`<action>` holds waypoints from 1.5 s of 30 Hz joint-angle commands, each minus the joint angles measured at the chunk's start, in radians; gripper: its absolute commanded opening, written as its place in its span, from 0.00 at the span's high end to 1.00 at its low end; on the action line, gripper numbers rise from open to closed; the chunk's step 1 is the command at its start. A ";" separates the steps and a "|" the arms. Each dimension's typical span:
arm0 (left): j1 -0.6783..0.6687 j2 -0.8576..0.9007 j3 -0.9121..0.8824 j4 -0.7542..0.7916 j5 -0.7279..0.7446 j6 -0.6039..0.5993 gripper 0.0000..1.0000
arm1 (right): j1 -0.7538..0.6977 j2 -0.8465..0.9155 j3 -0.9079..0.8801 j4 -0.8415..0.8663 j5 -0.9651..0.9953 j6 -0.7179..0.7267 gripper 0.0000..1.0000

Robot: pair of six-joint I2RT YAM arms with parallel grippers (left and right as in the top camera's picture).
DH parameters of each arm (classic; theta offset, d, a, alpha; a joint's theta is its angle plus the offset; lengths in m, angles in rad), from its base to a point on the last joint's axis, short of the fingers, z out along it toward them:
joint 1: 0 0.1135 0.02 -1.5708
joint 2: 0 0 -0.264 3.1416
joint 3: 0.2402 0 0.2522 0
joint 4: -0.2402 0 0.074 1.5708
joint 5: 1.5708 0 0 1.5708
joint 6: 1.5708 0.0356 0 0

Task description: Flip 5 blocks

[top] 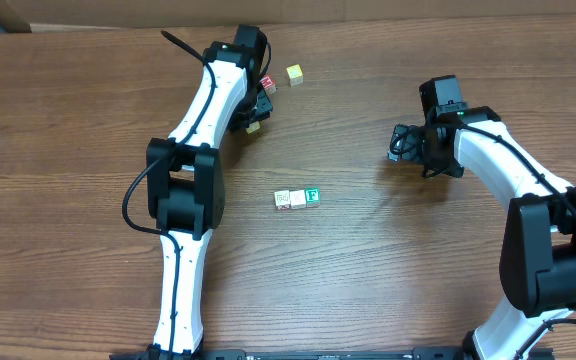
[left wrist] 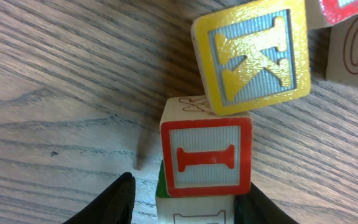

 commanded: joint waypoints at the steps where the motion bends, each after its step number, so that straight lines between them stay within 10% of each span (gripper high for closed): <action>1: 0.013 0.003 0.021 -0.002 0.050 -0.008 0.58 | -0.002 -0.031 0.013 0.005 0.010 -0.003 0.00; 45: 0.022 -0.003 0.066 -0.061 0.075 0.084 0.68 | -0.002 -0.031 0.013 0.005 0.010 -0.003 0.00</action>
